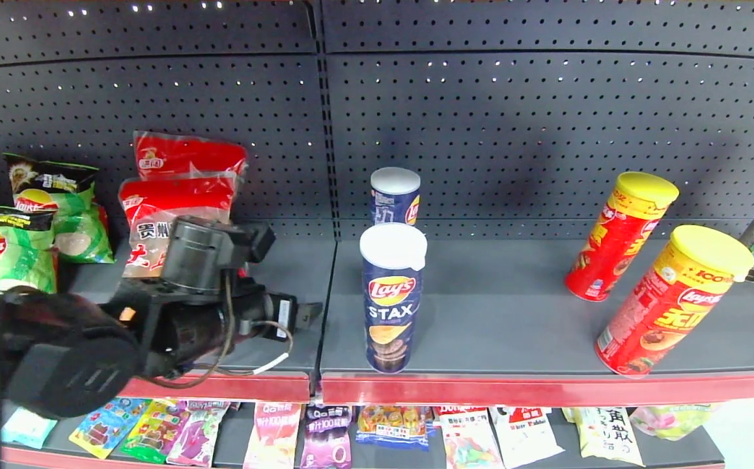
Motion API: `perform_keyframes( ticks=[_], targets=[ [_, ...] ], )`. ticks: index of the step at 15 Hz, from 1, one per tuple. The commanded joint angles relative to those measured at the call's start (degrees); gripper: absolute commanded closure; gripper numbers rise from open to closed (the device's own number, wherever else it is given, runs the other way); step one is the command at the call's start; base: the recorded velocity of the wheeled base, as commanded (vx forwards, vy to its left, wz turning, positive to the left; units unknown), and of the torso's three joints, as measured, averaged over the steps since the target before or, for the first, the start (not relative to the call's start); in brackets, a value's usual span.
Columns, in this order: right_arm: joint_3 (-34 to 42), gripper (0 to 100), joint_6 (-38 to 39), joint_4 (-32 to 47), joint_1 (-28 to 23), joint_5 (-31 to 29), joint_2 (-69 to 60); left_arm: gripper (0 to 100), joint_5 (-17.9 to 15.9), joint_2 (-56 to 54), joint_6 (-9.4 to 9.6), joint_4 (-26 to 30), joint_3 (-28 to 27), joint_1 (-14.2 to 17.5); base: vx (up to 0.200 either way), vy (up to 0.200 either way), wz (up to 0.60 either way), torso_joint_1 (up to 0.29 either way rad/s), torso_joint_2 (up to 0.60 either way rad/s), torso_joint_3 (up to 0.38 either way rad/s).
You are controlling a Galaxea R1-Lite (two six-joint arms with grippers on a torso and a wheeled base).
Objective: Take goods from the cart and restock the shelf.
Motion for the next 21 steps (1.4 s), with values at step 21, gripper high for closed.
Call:
perform_keyframes(
  ticks=[21],
  targets=[
    [0.0, 0, 0.5, 0.1, 0.0, -0.1, 0.0, 0, 4.0, -92.7, -2.7, 44.6, 29.4, 31.1, 0.0, 0.0, 0.0, 0.0, 0.0, 0.0]
  ],
)
